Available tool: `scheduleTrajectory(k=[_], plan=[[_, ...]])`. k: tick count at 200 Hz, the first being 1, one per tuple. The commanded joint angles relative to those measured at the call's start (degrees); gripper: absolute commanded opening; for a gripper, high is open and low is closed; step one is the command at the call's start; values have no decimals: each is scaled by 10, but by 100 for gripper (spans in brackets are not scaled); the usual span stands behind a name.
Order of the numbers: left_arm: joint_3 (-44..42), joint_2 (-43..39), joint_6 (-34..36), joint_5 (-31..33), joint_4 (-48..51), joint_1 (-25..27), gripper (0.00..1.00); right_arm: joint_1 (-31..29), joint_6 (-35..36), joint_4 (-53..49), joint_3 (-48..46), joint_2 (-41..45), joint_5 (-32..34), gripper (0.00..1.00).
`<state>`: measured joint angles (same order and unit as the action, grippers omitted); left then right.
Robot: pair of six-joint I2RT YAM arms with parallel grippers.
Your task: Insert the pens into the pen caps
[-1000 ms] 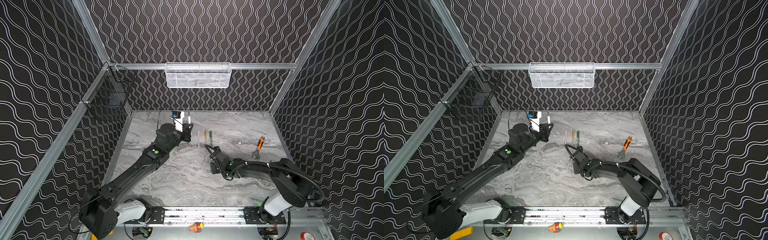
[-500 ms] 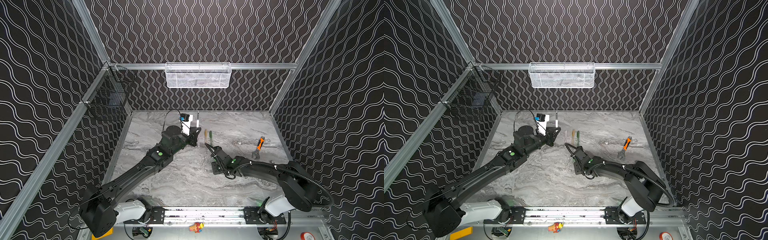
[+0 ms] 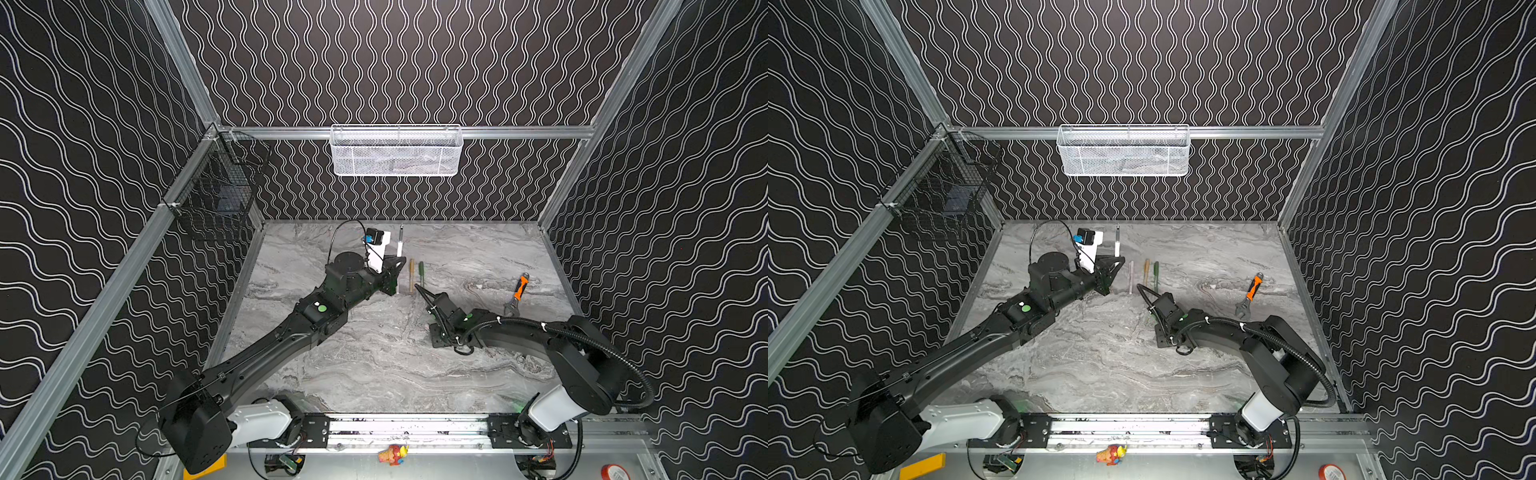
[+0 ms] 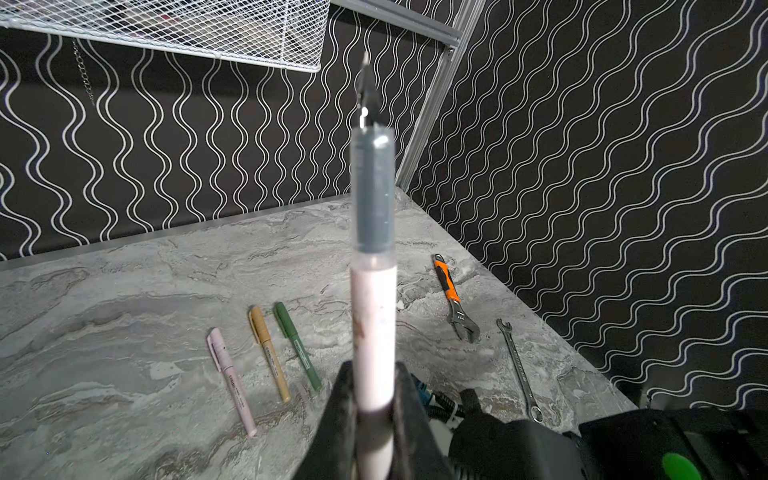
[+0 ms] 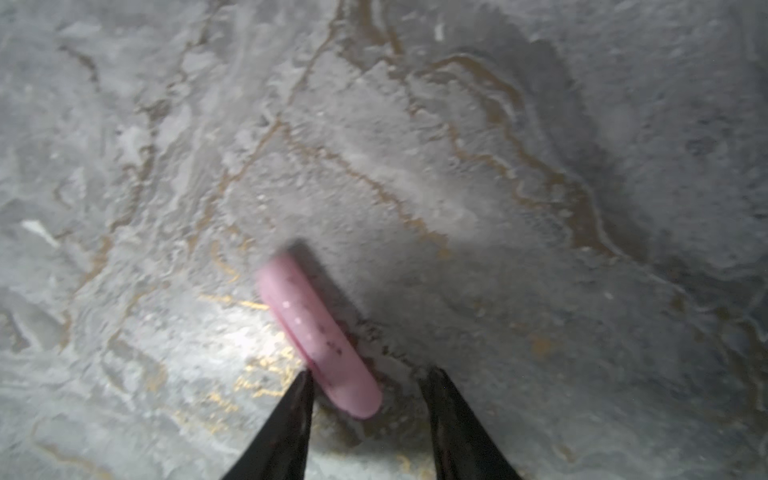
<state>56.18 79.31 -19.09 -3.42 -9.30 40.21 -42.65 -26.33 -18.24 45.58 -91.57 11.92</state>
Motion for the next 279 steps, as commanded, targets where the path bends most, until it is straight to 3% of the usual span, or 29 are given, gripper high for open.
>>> scheduleTrajectory(k=[1,69,168,194,219,247,260,279], plan=[[6,3,12,-2,-8,2,0,11,0,-30,4,-8,14,47],[4,-3,16,3,-9,3,0,34,20,-18,74,-77,-1,47],[6,-5,21,4,-5,4,0,86,53,13,80,-31,-82,47],[4,-10,22,9,-6,4,0,95,24,13,78,-10,-104,45],[1,-14,26,0,-13,3,0,95,-40,28,72,-5,-147,28],[-21,-23,42,-48,-61,4,0,93,-79,50,60,-13,-150,22],[-30,-28,46,-75,-82,4,0,93,-86,64,49,-10,-151,22],[-36,-27,50,-99,-101,5,0,93,-99,82,33,-6,-160,30]])
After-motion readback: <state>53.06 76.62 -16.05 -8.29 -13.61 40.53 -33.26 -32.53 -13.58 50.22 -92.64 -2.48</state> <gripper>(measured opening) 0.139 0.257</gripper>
